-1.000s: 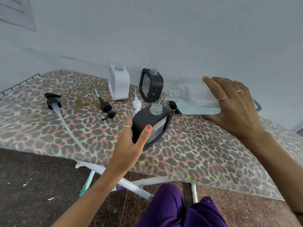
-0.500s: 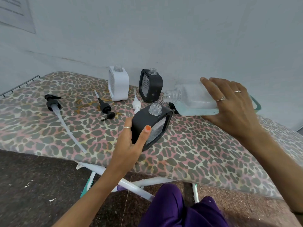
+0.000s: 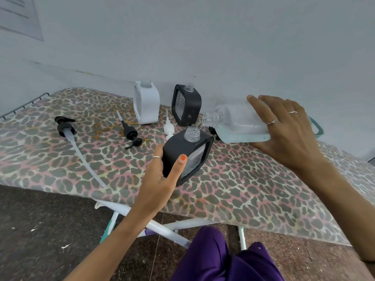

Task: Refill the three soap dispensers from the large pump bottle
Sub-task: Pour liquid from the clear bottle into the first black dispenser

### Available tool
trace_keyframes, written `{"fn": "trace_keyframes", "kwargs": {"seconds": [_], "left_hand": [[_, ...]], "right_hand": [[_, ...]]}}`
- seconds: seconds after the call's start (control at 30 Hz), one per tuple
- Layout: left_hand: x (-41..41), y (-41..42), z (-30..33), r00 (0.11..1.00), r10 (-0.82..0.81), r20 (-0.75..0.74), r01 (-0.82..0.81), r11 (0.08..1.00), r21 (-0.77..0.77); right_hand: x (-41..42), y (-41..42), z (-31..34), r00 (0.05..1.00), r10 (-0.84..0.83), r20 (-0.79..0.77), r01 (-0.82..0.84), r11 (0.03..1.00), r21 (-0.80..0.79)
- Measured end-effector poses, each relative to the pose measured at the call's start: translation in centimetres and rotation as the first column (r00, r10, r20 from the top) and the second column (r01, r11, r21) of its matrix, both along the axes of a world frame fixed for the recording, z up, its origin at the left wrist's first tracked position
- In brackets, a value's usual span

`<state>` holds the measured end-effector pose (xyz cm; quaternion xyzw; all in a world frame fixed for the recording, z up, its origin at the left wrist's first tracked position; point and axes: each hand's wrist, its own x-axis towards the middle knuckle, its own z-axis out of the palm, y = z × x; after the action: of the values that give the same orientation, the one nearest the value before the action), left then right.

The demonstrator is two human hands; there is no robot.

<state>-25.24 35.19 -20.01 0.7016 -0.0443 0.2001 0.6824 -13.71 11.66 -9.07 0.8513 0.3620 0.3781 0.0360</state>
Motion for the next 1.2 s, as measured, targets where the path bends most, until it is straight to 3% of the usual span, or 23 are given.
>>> {"fn": "trace_keyframes", "kwargs": {"seconds": [1.2], "left_hand": [[0.01, 0.01, 0.07, 0.999, -0.034, 0.0, 0.034, 0.999, -0.015]], "right_hand": [[0.02, 0.56, -0.92, 1.0, 0.004, -0.023, -0.004, 1.0, 0.012]]}}
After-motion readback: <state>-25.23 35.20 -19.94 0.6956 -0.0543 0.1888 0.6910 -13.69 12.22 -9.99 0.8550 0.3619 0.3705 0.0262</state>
